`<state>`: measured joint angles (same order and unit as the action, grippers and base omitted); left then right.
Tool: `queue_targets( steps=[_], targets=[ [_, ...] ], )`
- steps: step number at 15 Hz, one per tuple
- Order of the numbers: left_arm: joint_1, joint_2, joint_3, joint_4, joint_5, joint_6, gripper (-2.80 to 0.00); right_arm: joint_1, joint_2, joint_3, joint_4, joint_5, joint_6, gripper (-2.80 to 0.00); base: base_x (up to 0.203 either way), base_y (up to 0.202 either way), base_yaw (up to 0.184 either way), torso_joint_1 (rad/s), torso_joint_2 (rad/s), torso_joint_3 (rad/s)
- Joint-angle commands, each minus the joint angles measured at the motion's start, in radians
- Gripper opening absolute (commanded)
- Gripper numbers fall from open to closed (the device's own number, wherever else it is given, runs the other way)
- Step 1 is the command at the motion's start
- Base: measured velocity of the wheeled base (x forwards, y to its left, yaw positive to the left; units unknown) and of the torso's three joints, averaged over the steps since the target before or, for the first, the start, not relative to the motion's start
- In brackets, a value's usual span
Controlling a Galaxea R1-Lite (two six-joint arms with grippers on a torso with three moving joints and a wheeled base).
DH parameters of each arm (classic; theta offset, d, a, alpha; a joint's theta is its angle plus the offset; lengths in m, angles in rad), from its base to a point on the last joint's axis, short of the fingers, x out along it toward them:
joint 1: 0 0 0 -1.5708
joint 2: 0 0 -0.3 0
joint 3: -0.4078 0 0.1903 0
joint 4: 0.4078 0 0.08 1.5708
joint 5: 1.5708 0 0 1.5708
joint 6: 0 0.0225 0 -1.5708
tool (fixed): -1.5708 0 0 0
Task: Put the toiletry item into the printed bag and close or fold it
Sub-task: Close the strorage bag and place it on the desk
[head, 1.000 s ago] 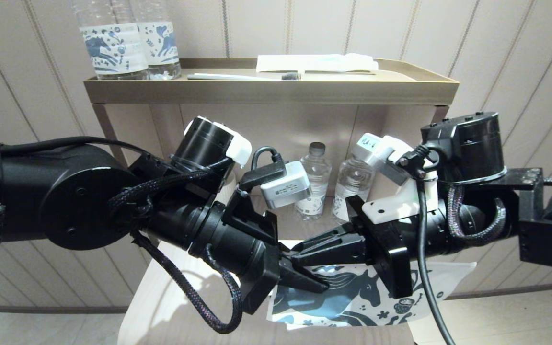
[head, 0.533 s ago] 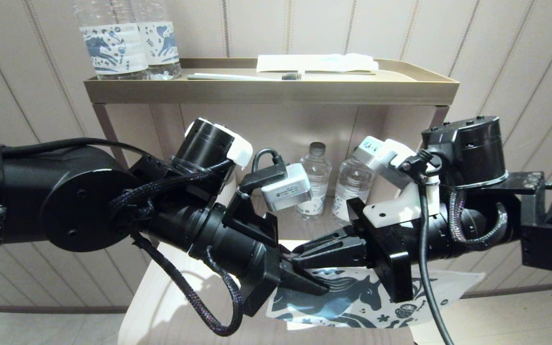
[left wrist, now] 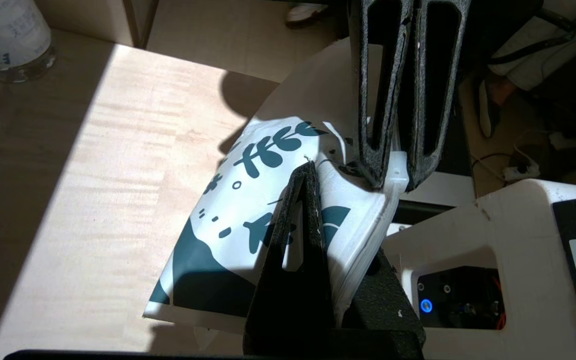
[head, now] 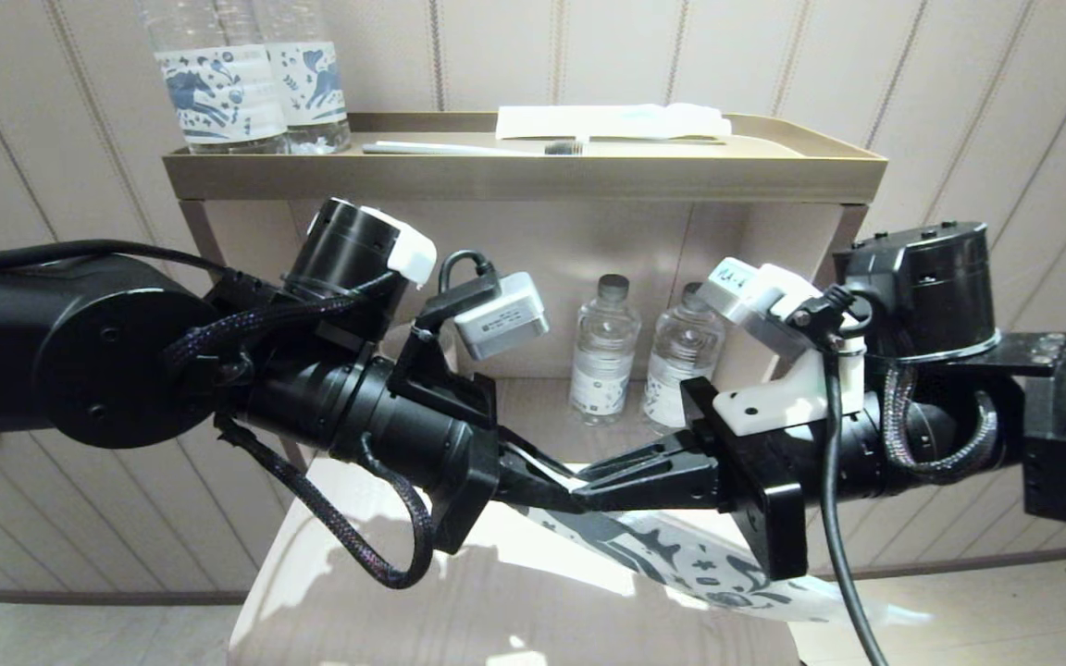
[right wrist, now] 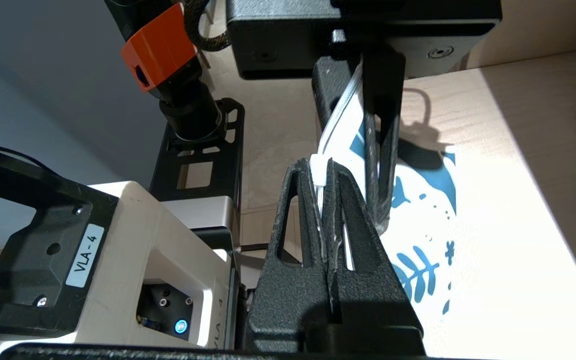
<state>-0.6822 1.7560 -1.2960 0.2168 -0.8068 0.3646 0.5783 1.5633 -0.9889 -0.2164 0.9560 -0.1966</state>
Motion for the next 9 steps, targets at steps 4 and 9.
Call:
queue_targets(
  steps=[4, 9],
  targets=[
    [0.042, 0.004, -0.002, 0.002, -0.002, 0.005, -2.8, -0.036, -0.038, 0.009, -0.003, 0.009, -0.007, -2.8, 0.0, 0.0, 0.0, 0.0, 0.0, 0.0],
    [0.09, -0.001, -0.002, 0.003, 0.0, 0.005, -2.8, -0.093, -0.051, 0.018, -0.007, 0.009, -0.03, -2.8, 0.0, 0.0, 0.0, 0.0, 0.0, 0.0]
  ],
)
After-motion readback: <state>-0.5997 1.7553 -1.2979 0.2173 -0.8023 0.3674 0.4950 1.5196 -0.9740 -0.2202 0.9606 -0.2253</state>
